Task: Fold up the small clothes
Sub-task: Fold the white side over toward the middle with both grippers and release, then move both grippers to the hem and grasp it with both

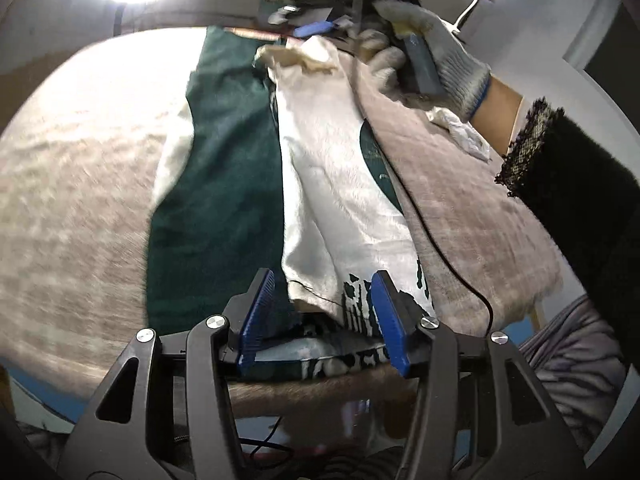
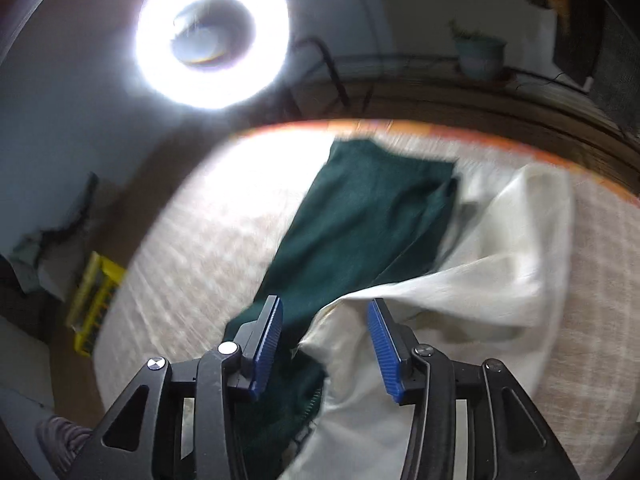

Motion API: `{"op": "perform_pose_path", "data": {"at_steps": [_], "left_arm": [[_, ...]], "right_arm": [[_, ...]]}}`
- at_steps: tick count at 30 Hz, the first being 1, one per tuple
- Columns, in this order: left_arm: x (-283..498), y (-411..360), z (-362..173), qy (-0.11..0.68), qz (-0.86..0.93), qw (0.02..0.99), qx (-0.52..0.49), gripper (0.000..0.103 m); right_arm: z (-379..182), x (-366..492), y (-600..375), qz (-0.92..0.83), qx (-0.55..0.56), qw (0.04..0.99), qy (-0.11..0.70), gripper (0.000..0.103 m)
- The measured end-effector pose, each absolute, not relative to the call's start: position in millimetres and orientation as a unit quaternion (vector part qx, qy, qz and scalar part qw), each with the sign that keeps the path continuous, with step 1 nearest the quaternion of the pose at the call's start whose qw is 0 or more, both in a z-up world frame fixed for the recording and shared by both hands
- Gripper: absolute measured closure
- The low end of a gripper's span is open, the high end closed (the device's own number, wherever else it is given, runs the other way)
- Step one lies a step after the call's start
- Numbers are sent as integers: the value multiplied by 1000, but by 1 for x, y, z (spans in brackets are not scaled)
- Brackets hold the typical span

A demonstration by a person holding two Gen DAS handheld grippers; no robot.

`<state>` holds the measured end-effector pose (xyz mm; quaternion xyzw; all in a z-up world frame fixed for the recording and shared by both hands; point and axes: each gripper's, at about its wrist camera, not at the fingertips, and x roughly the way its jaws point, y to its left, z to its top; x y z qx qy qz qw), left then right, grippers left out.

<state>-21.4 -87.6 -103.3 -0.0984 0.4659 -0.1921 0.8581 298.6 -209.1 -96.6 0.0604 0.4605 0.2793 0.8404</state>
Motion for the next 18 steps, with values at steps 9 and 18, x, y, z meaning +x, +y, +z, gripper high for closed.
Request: {"op": "perform_pose_path", "data": {"at_steps": [9, 18], "left_arm": [[-2, -41, -91, 430, -154, 884, -103, 51], [11, -21, -109, 448, -135, 873, -136, 51]], "right_arm": [[-120, 326, -311, 135, 164, 864, 455, 58], [-141, 350, -289, 118, 110, 862, 481, 57]]}}
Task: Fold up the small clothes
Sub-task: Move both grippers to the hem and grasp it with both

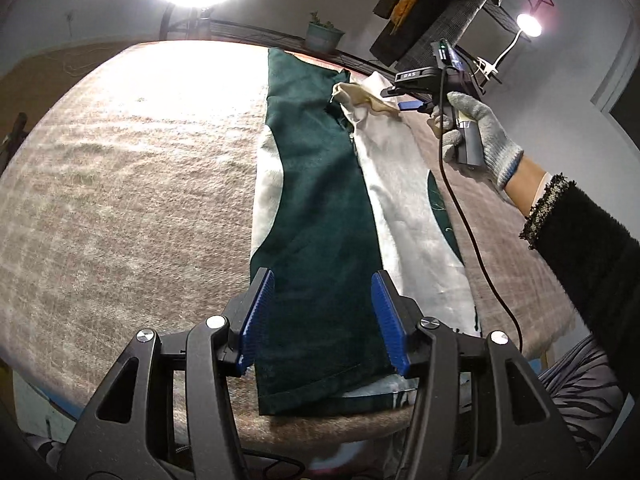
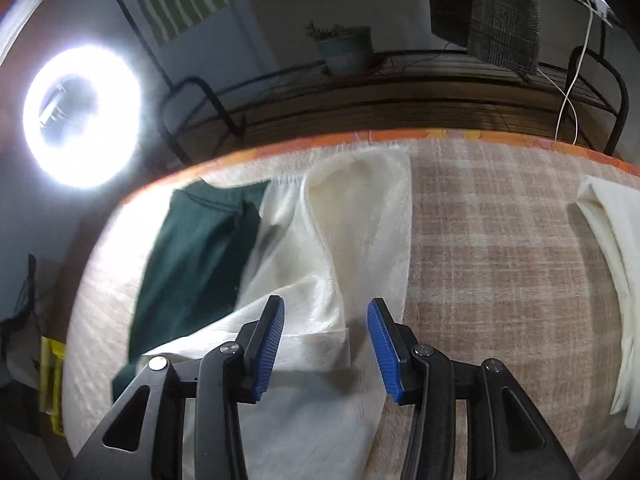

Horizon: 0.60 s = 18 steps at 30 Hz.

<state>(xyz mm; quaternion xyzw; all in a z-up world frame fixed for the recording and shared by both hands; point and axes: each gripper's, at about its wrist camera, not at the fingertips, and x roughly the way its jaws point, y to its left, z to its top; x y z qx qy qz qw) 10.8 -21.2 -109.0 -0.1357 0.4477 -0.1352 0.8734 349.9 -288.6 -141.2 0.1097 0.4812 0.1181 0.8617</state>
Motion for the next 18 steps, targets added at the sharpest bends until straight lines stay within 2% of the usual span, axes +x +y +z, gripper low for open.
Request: {"op": "perform_pose_path", "data": {"at_steps": [1, 2, 4, 5, 11, 18], "left_arm": [[12, -20, -110, 449, -134, 873, -136, 51], [13, -19, -112, 450, -133, 872, -138, 51], [14, -16, -113, 451, -131, 871, -145, 51], [15, -13, -114, 452, -131, 869, -152, 51], [15, -4, -113, 446, -122, 873, -158, 51], [17, 0, -115, 447, -115, 872, -165, 51]], "right_arm": [[-146, 351, -288, 117, 106, 859, 487, 61], [-150, 353, -285, 116, 96, 856, 495, 79], [-152, 354, -285, 111, 84, 856, 498, 98], [-150, 354, -286, 114, 89, 857, 494, 101], [-112, 364, -288, 164, 171, 859, 455, 102], [-103, 400, -238, 177, 158, 854, 463, 102]]}}
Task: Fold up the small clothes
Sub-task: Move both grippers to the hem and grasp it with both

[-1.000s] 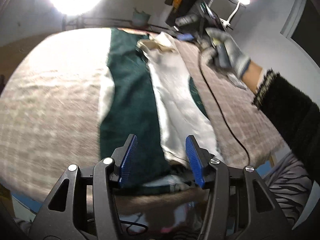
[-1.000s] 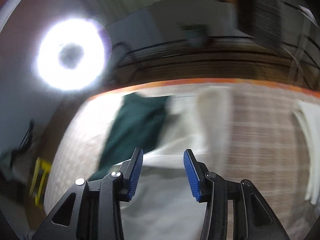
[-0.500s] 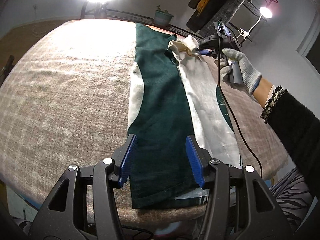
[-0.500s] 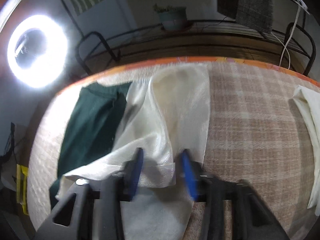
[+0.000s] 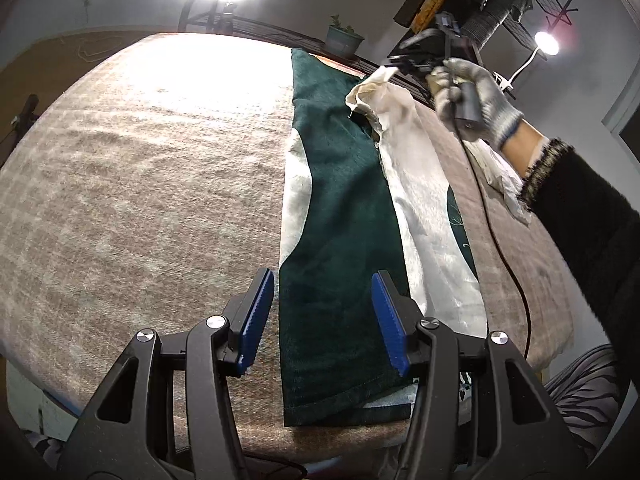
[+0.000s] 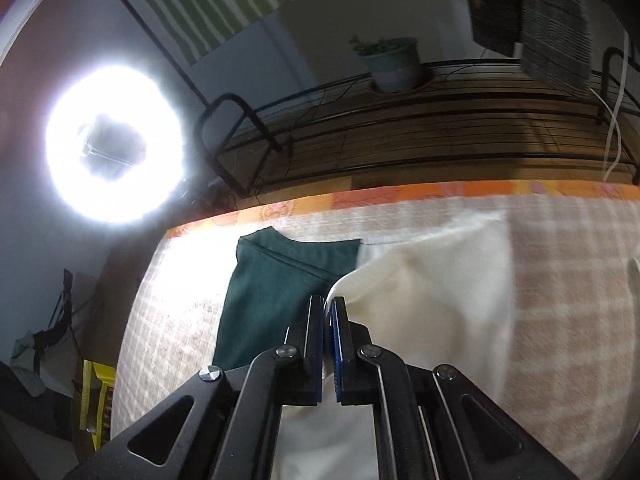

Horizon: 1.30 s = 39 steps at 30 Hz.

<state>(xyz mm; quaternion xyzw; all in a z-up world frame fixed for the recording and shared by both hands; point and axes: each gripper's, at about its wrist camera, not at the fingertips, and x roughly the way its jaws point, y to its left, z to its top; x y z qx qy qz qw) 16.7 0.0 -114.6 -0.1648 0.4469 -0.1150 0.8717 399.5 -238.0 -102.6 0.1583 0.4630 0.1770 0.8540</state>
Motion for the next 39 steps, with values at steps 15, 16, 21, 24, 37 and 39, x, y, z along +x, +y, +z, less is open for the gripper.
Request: {"op": "perform_pose_path", "data": {"at_steps": [15, 16, 21, 24, 37, 39], "left_arm": [[10, 9, -108, 437, -92, 882, -149, 51], [9, 11, -107, 438, -92, 882, -148, 51], [4, 21, -115, 458, -95, 868, -165, 51], [1, 32, -124, 478, -99, 851, -196, 51], [-14, 31, -151, 537, -142, 790, -259, 51], [-13, 26, -151, 539, -148, 788, -258, 51]], "right_arm": [[-90, 368, -230, 200, 164, 848, 462, 65], [-85, 353, -239, 196, 165, 850, 460, 65], [-70, 273, -285, 186, 176, 851, 458, 65], [-67, 212, -305, 188, 171, 848, 465, 65], [-139, 2, -310, 211, 162, 786, 559, 54], [-151, -4, -304, 216, 165, 775, 570, 54]]}}
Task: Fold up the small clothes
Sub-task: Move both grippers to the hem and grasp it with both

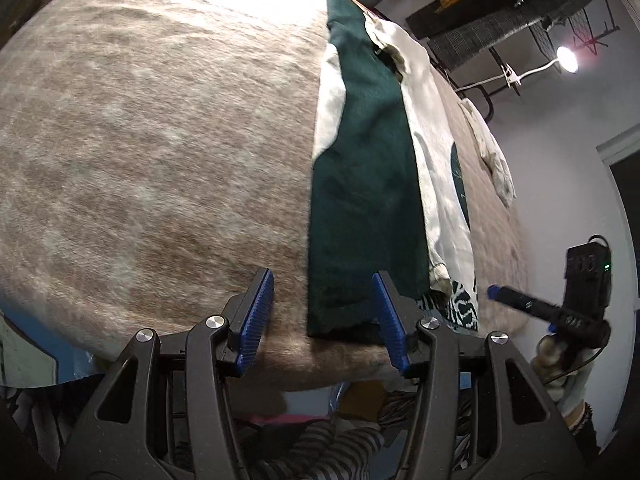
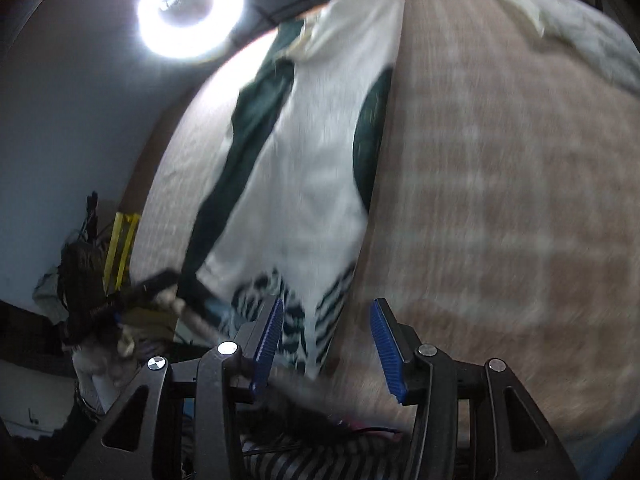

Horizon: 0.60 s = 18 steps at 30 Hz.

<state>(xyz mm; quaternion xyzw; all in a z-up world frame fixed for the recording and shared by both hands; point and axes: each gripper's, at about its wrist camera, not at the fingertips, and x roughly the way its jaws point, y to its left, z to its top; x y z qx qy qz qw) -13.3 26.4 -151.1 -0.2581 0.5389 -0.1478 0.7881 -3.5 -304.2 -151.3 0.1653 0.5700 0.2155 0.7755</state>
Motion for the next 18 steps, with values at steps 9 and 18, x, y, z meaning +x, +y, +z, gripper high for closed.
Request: {"op": "perform_pose_path", "data": {"at_steps": [9, 18], "left_arm": [[-7, 13, -155, 536, -144, 796, -242, 102], [-37, 16, -112, 499, -154, 825, -215, 103]], "right_arm": [[-179, -14, -287, 246, 167, 752, 589, 98], [-153, -32, -308, 258, 185, 769, 554, 103]]}}
